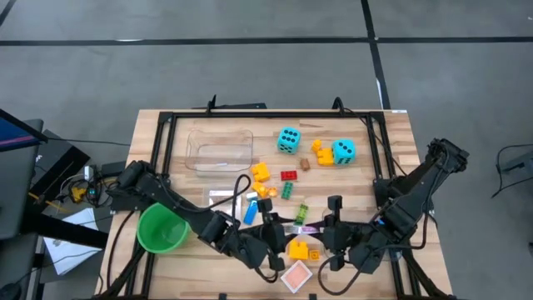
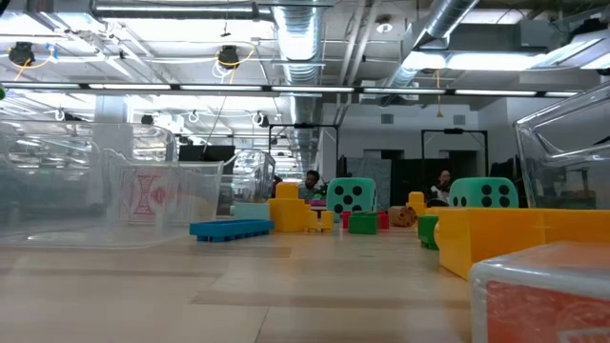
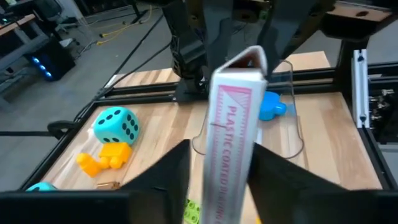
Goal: Pick & Place Toys
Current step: Put the pink playing card box into the bottom left transparent bin
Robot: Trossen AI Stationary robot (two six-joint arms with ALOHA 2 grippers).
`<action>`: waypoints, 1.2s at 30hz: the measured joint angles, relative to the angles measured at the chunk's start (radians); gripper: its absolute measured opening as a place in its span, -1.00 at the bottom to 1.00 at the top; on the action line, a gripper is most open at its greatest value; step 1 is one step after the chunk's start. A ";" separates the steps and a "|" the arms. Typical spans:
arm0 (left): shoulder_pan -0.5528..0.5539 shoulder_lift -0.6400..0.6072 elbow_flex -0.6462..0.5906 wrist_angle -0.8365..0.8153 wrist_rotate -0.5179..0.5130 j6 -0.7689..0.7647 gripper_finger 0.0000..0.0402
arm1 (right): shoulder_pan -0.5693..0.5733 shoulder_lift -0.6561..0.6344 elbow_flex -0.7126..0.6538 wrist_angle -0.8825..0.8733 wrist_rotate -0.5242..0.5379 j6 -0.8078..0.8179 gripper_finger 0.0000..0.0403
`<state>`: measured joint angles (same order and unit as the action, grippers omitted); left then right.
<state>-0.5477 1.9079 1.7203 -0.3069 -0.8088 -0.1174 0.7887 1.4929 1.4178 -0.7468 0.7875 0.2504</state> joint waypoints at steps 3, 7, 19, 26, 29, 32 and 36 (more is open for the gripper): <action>-0.003 0.000 0.000 0.000 0.003 0.002 -0.63 | -0.001 0.000 0.000 0.003 -0.004 0.000 -0.67; -0.007 0.000 0.000 -0.002 -0.005 -0.001 -0.73 | -0.011 0.000 0.000 0.004 -0.002 0.003 -0.41; -0.008 0.000 0.000 -0.154 -0.006 -0.098 -0.73 | 0.005 0.000 0.000 0.029 0.095 0.003 0.20; -0.013 0.000 0.000 -0.112 0.040 -0.078 -0.73 | 0.009 0.000 0.000 0.030 0.106 0.002 0.20; -0.008 0.000 0.000 -0.112 0.067 -0.083 -0.73 | 0.009 0.000 0.000 0.030 0.108 0.002 0.19; -0.008 0.000 0.000 -0.103 0.076 -0.075 -0.73 | 0.011 0.000 0.000 0.030 0.111 0.001 0.17; -0.011 0.000 0.000 -0.097 0.094 -0.070 -0.73 | 0.010 0.000 0.000 0.032 0.110 0.001 0.15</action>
<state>-0.5587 1.9083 1.7203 -0.4038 -0.7149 -0.1879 0.7982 1.4929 1.4178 -0.7151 0.8980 0.2514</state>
